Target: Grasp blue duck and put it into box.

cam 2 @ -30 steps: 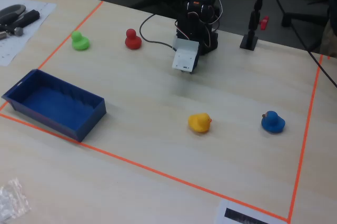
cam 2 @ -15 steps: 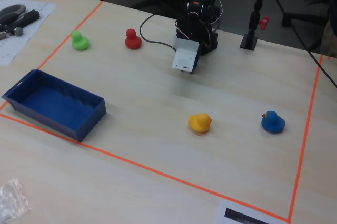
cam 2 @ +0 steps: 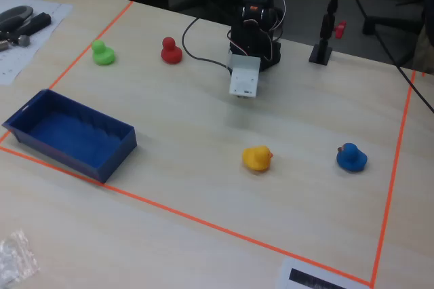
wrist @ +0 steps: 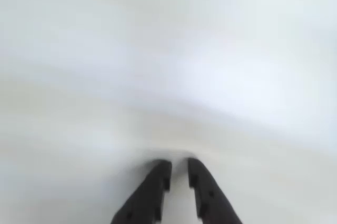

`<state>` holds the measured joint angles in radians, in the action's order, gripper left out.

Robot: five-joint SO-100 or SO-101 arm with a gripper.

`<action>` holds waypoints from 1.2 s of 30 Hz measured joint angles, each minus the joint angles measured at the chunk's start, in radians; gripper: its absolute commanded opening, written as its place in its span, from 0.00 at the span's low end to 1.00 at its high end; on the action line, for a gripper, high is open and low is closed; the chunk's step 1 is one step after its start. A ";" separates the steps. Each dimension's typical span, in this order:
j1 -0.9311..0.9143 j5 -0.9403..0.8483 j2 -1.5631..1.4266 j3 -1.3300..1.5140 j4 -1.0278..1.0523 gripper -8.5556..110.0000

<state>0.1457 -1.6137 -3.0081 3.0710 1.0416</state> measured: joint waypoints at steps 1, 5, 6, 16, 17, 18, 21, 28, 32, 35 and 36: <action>0.032 0.006 0.075 -0.025 -0.077 0.07; 0.209 0.051 0.353 -0.186 -0.423 0.07; 0.255 0.055 0.428 -0.233 -0.518 0.09; 0.485 0.055 0.959 -0.454 -1.115 0.36; 0.497 0.058 0.988 -0.460 -1.131 0.37; 0.514 0.063 1.015 -0.471 -1.137 0.39; 0.541 0.106 1.088 -0.515 -1.140 0.43; 0.572 0.222 1.285 -0.686 -1.140 0.46; 0.574 0.262 1.408 -0.805 -1.140 0.46; 0.574 0.278 1.480 -0.867 -1.140 0.46; 0.574 0.287 1.503 -0.884 -1.140 0.46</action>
<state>0.7194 -1.3269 -1.5048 2.1875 -0.0982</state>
